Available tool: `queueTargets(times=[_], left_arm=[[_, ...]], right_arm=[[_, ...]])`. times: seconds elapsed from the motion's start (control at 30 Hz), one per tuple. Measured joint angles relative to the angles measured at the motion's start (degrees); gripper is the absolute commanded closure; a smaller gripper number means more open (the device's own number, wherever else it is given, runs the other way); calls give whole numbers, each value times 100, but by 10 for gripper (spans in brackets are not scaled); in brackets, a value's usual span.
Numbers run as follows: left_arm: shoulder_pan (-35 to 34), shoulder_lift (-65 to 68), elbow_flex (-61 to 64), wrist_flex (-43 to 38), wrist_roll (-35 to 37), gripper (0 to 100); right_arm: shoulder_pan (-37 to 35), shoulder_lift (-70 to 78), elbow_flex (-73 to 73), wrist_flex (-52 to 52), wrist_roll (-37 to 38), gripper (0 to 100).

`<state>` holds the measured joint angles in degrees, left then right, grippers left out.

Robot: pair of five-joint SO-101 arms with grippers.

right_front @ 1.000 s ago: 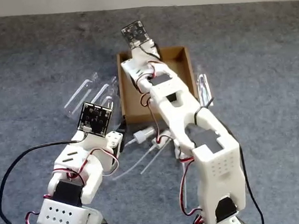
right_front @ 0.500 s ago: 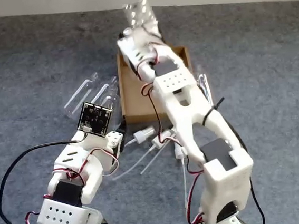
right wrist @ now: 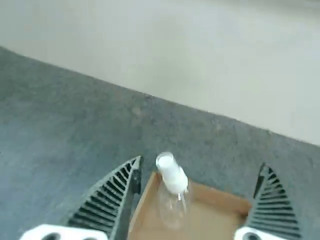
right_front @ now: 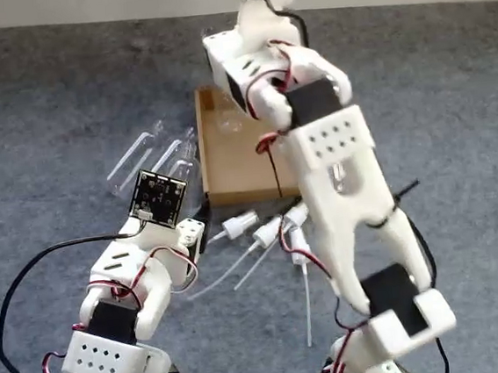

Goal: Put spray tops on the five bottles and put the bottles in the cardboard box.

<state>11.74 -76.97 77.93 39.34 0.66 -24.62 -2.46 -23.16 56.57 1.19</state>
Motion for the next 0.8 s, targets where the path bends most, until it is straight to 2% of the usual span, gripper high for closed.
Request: queueTargets(times=[0.17, 0.27, 0.37, 0.53, 0.8], left_arm=[[0, 0, 0, 0, 0, 882], [0, 0, 0, 0, 0, 882], [0, 0, 0, 0, 0, 882], [0, 0, 0, 0, 0, 882], [0, 0, 0, 0, 0, 882]], right_arm=[[167, -862, 0, 1705, 0, 706], [774, -1125, 0, 2831, 26, 706], [1503, -1160, 0, 3402, 334, 706], [2277, -774, 448, 3455, 475, 706], [2453, 1134, 923, 2708, 721, 704]])
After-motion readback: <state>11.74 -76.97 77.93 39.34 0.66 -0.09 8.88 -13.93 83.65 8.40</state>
